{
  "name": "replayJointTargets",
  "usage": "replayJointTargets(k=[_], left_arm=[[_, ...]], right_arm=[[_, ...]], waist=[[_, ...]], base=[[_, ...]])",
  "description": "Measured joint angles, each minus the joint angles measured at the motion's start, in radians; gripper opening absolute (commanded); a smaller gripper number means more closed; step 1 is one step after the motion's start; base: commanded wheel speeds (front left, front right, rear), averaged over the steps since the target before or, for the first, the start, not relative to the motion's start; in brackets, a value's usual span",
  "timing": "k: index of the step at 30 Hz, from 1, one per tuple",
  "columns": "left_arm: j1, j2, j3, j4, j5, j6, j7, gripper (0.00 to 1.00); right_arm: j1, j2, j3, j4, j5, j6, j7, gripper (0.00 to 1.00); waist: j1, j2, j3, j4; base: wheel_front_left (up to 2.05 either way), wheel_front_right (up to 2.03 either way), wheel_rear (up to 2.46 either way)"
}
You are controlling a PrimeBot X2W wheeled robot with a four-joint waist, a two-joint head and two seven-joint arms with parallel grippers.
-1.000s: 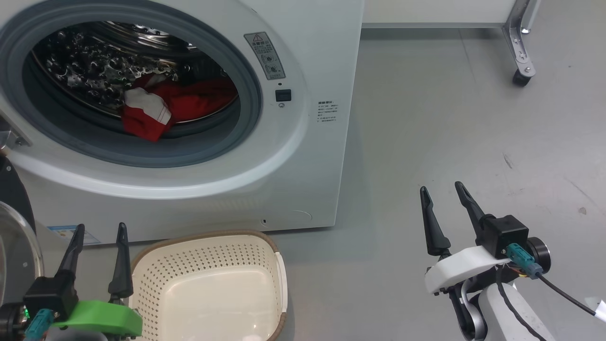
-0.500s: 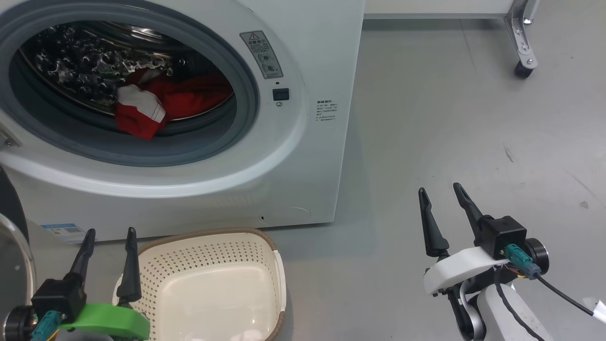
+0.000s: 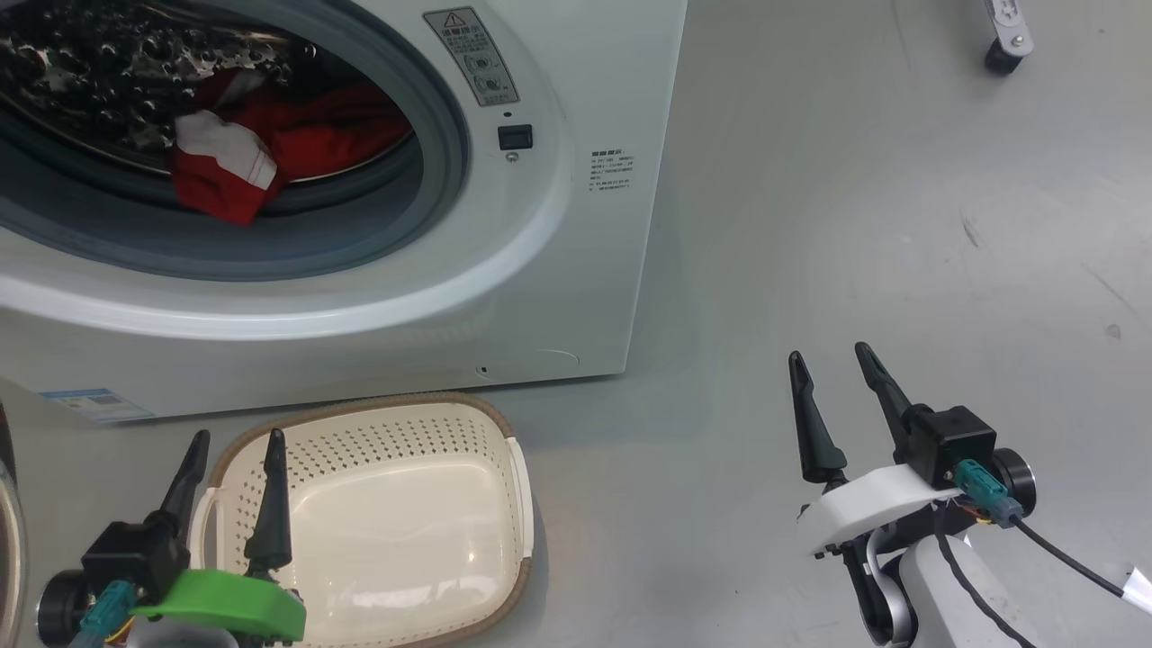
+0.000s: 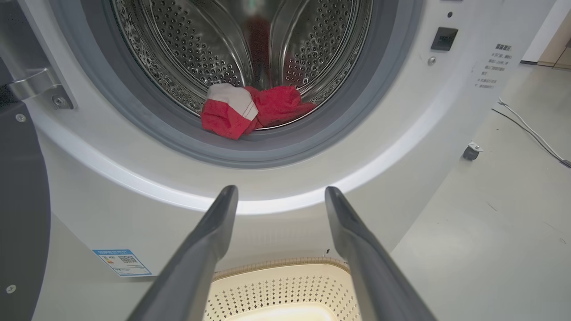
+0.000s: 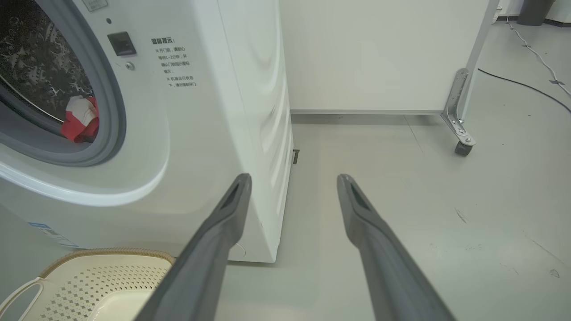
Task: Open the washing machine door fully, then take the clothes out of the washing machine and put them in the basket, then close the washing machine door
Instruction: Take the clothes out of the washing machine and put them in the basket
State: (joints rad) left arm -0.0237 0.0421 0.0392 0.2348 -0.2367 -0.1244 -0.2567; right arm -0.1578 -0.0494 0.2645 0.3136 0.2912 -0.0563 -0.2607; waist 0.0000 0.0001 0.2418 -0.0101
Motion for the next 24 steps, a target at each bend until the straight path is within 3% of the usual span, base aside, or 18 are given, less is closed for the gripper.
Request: replayJointTargets(k=[10,24], left_arm=[[-0.158,0.007,-0.041,0.002,-0.054,-0.001,0.0,1.0],[-0.465,0.127,-0.051,0.075,-0.079,-0.001,0.042,1.0]], right_arm=[[-0.047,0.0,0.04,-0.024,0.012,-0.017,0.0,1.0],[-0.111,-0.001,0.097,-0.04,0.026,-0.035,0.0,1.0]], waist=[[0.0,0.0,0.094,-0.018],[0.0,0.0,0.21,-0.061]], base=[[0.0,0.0,0.0],[0.0,0.0,0.0]])
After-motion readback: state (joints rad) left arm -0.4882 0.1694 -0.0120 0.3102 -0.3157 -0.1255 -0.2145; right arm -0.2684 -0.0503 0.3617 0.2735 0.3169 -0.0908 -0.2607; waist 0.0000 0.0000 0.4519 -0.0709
